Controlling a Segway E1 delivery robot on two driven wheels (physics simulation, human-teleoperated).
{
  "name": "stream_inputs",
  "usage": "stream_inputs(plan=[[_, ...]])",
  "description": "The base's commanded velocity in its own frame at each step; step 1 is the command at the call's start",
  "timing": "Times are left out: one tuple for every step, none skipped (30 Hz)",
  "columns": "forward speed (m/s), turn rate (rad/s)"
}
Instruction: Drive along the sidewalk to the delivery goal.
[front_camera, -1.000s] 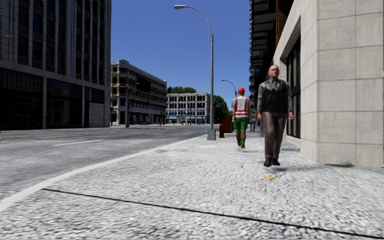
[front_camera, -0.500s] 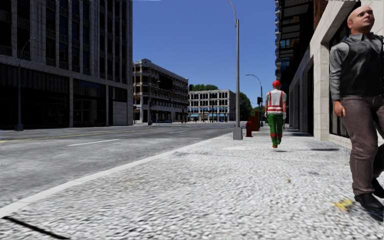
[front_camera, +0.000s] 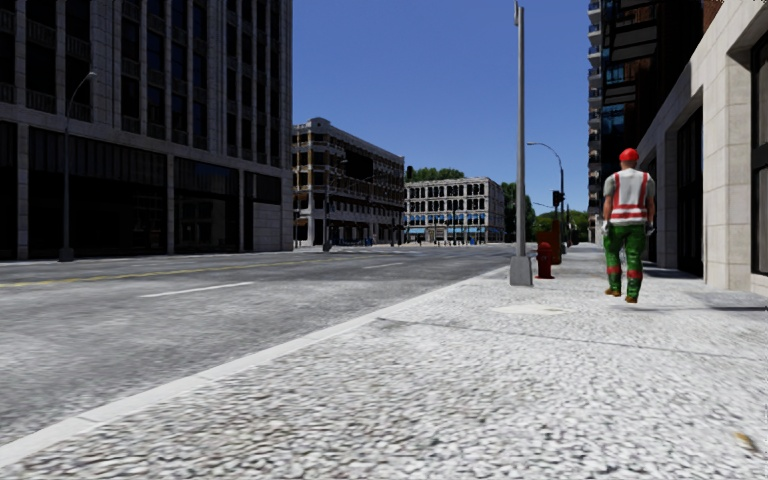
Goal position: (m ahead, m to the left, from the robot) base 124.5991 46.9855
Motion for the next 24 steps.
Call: stream_inputs(plan=[[1.79,-0.02],[1.78,-0.26],[1.73,-0.49],[1.7,-0.55],[1.69,-0.57],[1.68,-0.57],[1.68,-0.57],[1.68,-0.57],[1.68,-0.57],[1.68,-0.57],[1.68,-0.57],[1.68,-0.57],[1.68,-0.57],[1.68,-0.57],[1.68,-0.57],[1.68,-0.57],[1.68,-0.57],[1.68,-0.57],[1.68,-0.57],[1.68,-0.57],[1.68,-0.57],[1.7,-0.57],[1.73,-0.57],[1.77,-0.57]])
